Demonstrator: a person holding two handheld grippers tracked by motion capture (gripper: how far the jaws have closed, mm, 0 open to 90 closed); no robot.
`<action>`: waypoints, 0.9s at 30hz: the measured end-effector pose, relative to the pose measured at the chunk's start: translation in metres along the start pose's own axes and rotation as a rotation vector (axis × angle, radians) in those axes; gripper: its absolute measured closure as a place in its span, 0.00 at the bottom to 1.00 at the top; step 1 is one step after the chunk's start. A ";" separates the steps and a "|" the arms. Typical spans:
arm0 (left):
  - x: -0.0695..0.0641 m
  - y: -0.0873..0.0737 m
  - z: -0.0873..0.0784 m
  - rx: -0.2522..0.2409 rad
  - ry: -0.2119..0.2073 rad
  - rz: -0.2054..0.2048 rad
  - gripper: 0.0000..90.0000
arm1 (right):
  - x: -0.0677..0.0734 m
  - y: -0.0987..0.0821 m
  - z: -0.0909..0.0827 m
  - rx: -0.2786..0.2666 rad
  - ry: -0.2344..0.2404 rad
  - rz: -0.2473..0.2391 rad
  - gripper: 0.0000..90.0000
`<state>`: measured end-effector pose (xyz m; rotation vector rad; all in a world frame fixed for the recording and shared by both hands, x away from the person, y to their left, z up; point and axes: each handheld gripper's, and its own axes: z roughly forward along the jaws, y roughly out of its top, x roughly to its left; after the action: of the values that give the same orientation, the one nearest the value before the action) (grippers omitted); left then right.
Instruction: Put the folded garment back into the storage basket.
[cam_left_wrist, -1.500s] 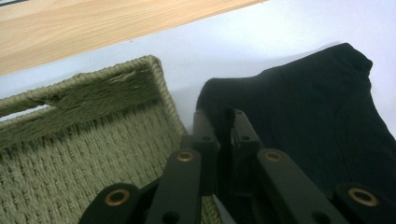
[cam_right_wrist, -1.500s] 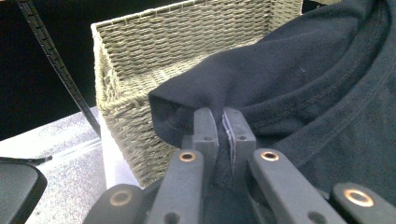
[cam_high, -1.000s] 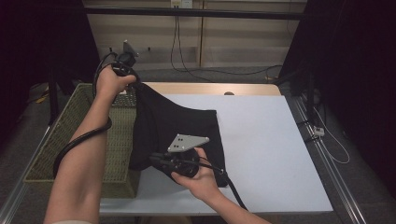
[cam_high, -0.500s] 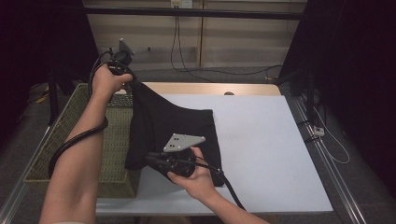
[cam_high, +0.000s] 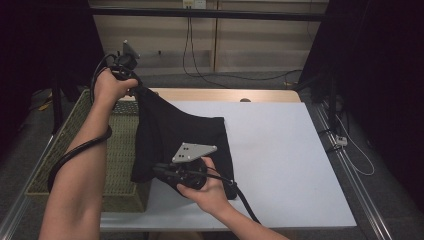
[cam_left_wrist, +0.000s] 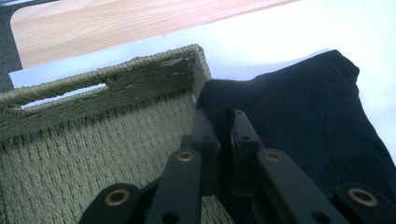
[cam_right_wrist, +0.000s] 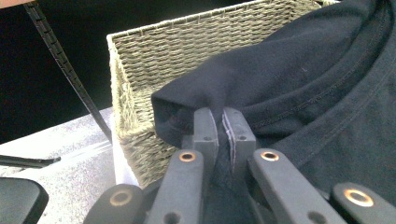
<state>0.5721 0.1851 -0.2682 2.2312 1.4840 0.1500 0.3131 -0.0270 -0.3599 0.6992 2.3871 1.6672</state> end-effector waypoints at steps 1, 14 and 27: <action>0.000 0.000 -0.001 -0.001 -0.001 -0.002 0.94 | 0.000 0.001 0.001 -0.001 0.002 -0.003 0.96; 0.008 -0.001 -0.015 -0.010 0.006 -0.010 0.94 | 0.005 0.007 0.009 -0.017 0.028 -0.003 0.96; 0.015 0.004 -0.026 -0.010 0.016 0.001 0.94 | 0.011 0.020 0.020 -0.035 0.033 0.001 0.96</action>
<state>0.5735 0.2054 -0.2460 2.2275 1.4872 0.1754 0.3168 -0.0001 -0.3473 0.6719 2.3740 1.7296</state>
